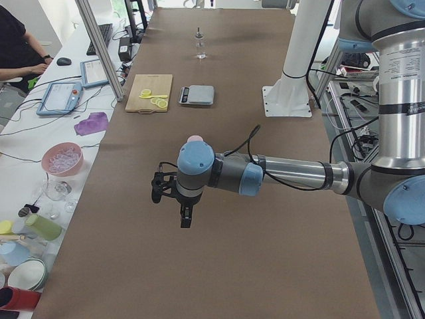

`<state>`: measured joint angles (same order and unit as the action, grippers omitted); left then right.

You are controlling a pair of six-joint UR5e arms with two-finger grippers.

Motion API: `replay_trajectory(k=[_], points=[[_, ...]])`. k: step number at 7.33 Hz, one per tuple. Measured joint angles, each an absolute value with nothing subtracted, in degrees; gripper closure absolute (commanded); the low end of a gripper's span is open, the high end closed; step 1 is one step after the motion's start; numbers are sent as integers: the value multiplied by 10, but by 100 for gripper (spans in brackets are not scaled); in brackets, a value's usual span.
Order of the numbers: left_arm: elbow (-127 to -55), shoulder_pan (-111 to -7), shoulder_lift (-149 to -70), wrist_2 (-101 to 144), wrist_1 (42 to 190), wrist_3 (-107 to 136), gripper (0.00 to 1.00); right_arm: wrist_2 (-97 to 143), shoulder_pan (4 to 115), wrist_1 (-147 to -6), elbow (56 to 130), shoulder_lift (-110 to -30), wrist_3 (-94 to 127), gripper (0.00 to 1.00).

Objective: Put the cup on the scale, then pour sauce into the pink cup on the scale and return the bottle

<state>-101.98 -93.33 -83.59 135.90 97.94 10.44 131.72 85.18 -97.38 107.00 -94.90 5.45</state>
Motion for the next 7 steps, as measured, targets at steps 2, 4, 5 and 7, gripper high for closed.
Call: replay_trajectory(k=[2,4,5,7], points=[[-1034,-921,-841,1359,978,109,1,1317,852,-974,1070,-949,53,0],[-1068,-865,-859,1354,974,166,1,1317,852,-974,1070,-949,50,0],[-1091,-821,-872,1352,973,222,2,1317,852,-975,1070,-950,49,0],[-1127,-720,-913,1347,973,395,2,1317,850,-975,1070,-950,49,0]])
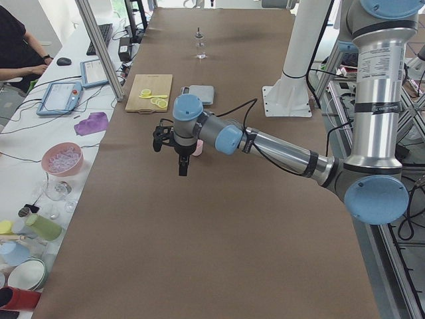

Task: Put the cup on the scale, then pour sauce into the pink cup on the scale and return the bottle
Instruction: 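Reach the left gripper down to the pink cup and grasp it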

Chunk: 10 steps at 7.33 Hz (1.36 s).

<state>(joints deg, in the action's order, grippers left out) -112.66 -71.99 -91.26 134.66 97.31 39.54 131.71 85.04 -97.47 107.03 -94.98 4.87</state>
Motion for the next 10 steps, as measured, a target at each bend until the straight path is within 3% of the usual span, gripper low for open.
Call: replay_trajectory(k=[2,4,9,10], points=[[-1144,-618,-943,1291,975,519,4,1318,850,-975,1070,-950,49,0],[-1114,-554,-990,1240,975,575,5,1318,847,-975,1070,-950,49,0],[-1041,-500,-1022,1193,979,585,7,1318,843,-976,1070,-949,49,0],[-1036,-490,-1025,1183,979,586,12,1318,842,-977,1071,-950,49,0]])
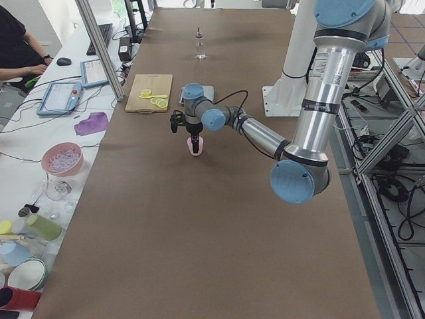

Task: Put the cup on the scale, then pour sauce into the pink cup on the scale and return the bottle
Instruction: 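Reach the left gripper down to the pink cup and grasp it, then lift the pink cup with the left gripper and carry it over the scale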

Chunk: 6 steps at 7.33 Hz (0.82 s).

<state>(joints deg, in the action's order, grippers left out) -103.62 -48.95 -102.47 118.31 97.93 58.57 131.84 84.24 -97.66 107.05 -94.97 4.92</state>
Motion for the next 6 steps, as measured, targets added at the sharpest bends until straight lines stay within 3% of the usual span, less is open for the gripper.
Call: replay_trajectory(k=[2,3,5,6], points=[[-1032,-480,-1026,1176,980,587,38,1319,842,-977,1070,-951,49,0],[-1030,-478,-1026,1175,979,587,44,1319,842,-977,1071,-951,49,0],[-1020,-477,-1029,1175,980,586,44,1319,842,-976,1071,-952,49,0],[-1011,-477,-1033,1175,980,585,52,1319,841,-976,1071,-953,49,0]])
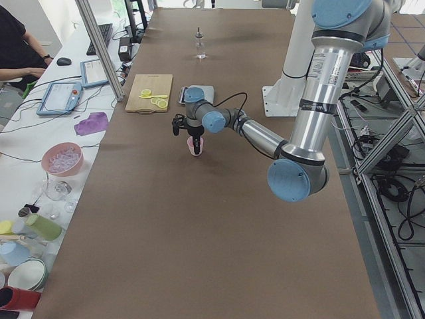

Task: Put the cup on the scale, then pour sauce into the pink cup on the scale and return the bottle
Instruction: 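Lift the pink cup with the left gripper and carry it over the scale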

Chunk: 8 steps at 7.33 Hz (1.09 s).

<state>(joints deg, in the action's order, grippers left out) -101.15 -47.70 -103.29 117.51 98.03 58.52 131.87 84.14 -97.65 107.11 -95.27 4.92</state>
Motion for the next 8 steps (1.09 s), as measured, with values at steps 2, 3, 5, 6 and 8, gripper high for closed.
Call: replay_trajectory(k=[2,3,5,6,8], points=[[-1003,-477,-1040,1175,981,586,100,1318,842,-976,1071,-953,49,0],[-1003,-477,-1042,1175,980,587,100,1318,842,-976,1071,-952,49,0],[-1003,-477,-1044,1175,979,587,100,1318,842,-976,1071,-950,50,0],[-1008,-478,-1044,1177,977,586,100,1318,842,-976,1071,-950,50,0],[-1041,-505,-1056,1196,931,583,100,1318,842,-976,1071,-950,50,0]])
